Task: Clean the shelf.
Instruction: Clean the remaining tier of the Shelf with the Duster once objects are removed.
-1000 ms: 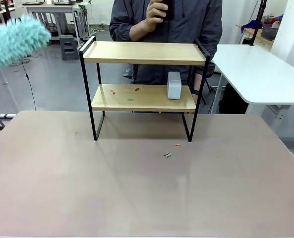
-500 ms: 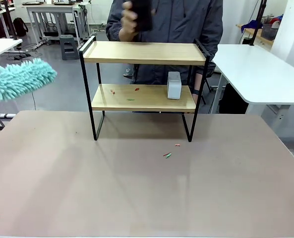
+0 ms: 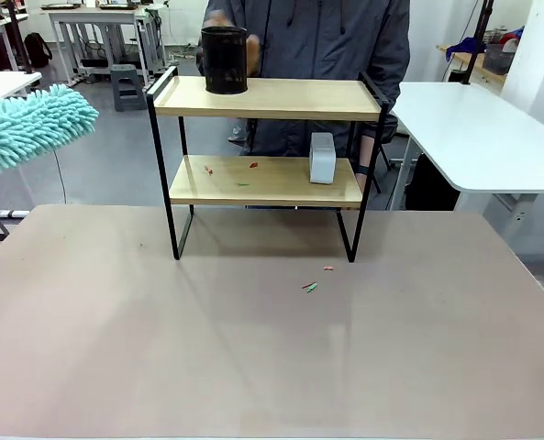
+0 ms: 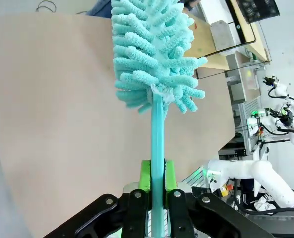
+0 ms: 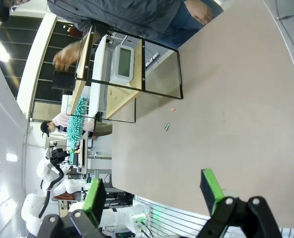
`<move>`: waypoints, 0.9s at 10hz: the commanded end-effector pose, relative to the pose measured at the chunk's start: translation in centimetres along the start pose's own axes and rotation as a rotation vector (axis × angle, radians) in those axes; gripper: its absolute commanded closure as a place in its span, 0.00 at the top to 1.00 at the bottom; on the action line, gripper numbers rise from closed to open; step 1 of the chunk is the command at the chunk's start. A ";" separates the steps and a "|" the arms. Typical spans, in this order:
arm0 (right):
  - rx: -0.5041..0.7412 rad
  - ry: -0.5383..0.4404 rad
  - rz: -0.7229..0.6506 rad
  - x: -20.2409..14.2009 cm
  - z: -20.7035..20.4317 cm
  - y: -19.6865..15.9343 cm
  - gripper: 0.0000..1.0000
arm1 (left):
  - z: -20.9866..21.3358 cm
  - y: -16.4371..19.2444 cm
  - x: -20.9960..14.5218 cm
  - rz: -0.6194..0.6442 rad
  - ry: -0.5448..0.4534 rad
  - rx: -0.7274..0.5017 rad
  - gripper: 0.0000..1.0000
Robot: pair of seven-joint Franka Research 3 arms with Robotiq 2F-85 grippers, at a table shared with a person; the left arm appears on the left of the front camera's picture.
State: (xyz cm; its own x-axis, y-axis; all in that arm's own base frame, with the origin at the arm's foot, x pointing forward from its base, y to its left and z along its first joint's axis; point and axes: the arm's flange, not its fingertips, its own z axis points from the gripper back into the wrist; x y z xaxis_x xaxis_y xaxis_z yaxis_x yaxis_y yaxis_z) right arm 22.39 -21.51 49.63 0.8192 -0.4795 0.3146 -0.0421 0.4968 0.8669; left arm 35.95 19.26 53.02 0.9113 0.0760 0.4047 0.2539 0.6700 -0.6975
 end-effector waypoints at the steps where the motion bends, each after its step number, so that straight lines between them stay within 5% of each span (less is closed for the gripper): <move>1: 0.022 -0.013 0.026 0.2 0.0 0.1 1.00 | 0.0 0.3 -0.2 -0.015 0.001 -0.006 0.12; 9: 0.022 -0.013 0.026 0.2 0.0 0.1 1.00 | 0.0 0.3 -0.2 -0.015 0.001 -0.006 0.12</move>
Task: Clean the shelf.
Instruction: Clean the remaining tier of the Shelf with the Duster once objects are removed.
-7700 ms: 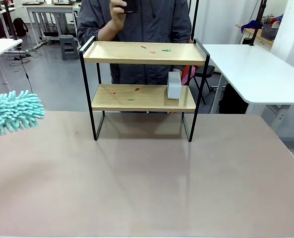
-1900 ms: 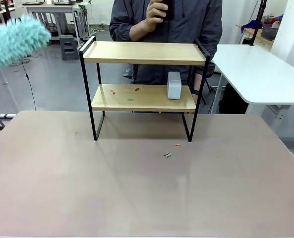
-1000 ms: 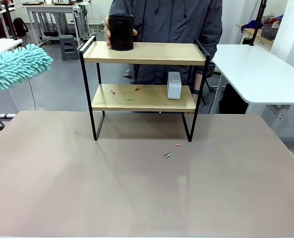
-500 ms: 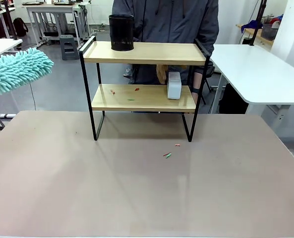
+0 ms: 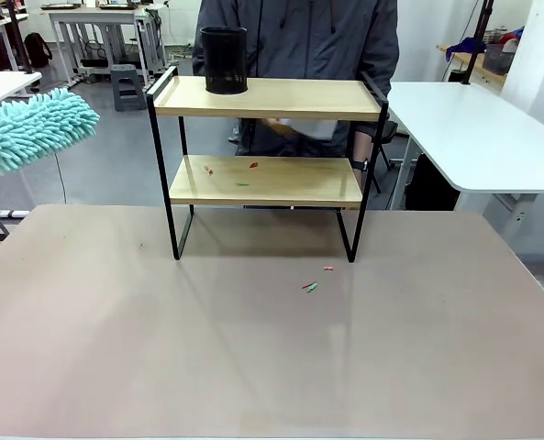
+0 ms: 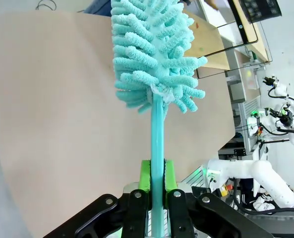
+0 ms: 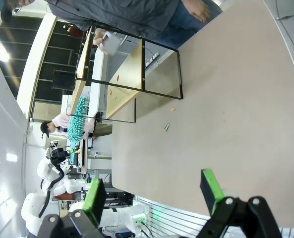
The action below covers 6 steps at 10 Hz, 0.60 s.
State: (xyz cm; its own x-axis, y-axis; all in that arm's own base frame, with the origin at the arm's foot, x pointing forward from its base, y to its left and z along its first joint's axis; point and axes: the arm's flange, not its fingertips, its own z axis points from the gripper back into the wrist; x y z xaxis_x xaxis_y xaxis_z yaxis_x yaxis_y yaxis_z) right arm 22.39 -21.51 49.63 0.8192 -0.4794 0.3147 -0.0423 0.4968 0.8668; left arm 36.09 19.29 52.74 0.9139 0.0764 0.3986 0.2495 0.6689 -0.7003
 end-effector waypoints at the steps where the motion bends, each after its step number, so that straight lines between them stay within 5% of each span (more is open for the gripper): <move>1: 0.022 -0.013 0.026 0.2 0.0 0.1 1.00 | 0.2 0.0 -0.2 -0.021 -0.003 -0.004 0.12; 3: 0.022 -0.013 0.026 0.2 0.0 0.1 1.00 | 1.7 -1.8 -1.6 -0.061 0.032 0.013 0.12; 6: 0.022 -0.013 0.026 0.2 0.0 0.1 1.00 | 5.6 -2.5 -11.7 -0.177 0.079 0.065 0.12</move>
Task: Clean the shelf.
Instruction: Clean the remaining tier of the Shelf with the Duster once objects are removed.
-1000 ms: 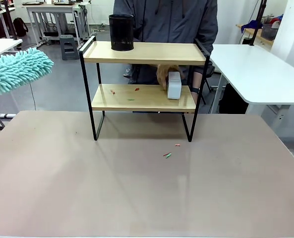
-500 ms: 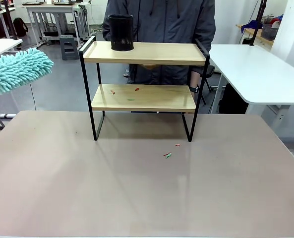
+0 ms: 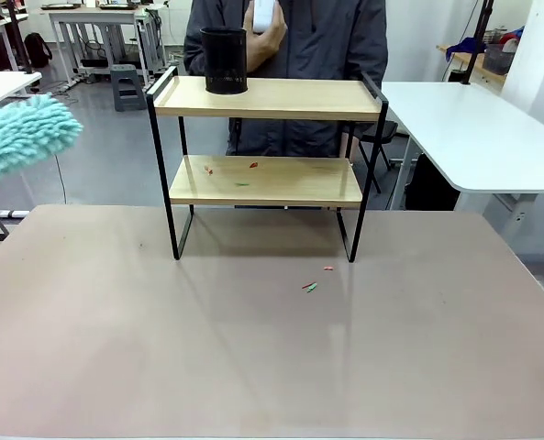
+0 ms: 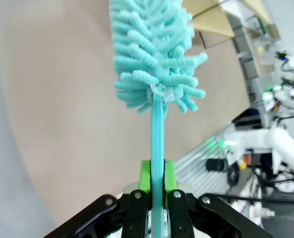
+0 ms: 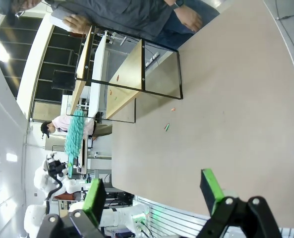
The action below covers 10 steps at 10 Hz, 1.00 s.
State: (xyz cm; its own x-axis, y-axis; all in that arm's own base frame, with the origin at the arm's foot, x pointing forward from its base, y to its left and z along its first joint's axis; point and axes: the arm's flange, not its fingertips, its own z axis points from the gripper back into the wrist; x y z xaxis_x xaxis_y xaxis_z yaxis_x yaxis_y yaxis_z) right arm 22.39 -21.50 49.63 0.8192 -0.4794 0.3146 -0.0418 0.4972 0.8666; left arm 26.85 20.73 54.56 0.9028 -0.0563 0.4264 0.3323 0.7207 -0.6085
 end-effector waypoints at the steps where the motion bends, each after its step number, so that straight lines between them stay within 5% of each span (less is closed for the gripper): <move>1: 0.023 -0.013 0.026 0.2 0.0 0.1 1.00 | -0.5 -1.1 -6.4 -0.119 0.004 -0.019 0.12; 6: 0.023 -0.013 0.026 0.2 0.0 0.1 1.00 | -12.9 -9.6 -5.9 -0.371 0.333 -0.121 0.12; 8: 0.023 -0.013 0.026 0.2 0.0 0.1 1.00 | -18.5 -12.5 -5.2 -0.332 0.310 -0.142 0.12; 10: 0.023 -0.013 0.026 0.2 0.0 0.1 1.00 | -22.5 -13.6 -2.8 -0.229 0.141 -0.177 0.12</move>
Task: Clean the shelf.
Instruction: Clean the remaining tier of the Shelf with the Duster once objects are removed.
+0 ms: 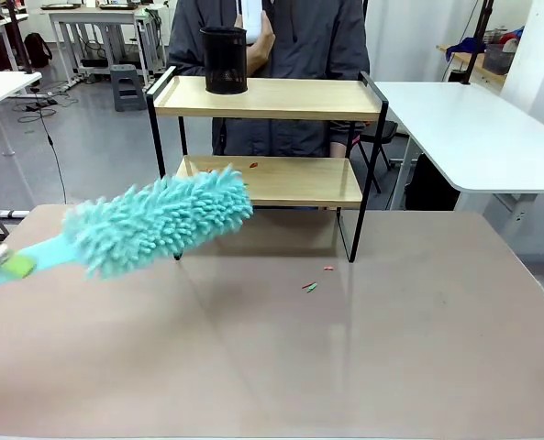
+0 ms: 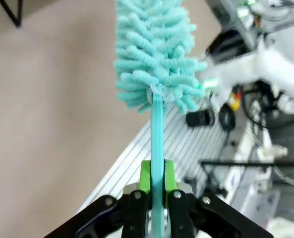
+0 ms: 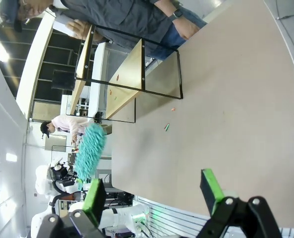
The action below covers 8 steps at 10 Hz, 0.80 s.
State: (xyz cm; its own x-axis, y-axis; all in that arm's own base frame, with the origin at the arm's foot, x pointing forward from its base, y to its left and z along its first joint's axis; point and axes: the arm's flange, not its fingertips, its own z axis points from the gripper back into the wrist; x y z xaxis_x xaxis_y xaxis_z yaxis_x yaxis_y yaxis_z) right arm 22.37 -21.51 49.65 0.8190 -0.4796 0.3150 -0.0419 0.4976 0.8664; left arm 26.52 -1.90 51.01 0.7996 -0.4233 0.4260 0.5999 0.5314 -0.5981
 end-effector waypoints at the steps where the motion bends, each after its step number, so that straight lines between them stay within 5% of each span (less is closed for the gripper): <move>1: 0.023 -0.012 0.026 0.2 0.0 0.1 1.00 | 1.1 -0.1 -2.1 -0.049 0.073 0.012 0.12; 5: 0.023 -0.012 0.026 0.2 0.0 0.1 1.00 | 0.4 0.2 -1.1 -0.014 0.058 0.016 0.12; 6: 0.023 -0.012 0.026 0.2 0.0 0.1 1.00 | -1.1 -0.4 -0.2 0.088 -0.004 0.108 0.12; 8: 0.023 -0.012 0.026 0.2 0.0 0.1 1.00 | -3.6 -1.0 2.6 0.064 -0.048 0.203 0.12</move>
State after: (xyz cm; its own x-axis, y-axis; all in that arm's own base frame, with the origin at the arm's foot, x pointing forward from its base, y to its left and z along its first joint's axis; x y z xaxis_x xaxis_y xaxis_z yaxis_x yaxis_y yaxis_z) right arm 22.39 -21.49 49.65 0.8194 -0.4790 0.3149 -0.0417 0.4981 0.8661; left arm 27.70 -3.47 51.55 0.8248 -0.3894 0.4100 0.5614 0.6506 -0.5115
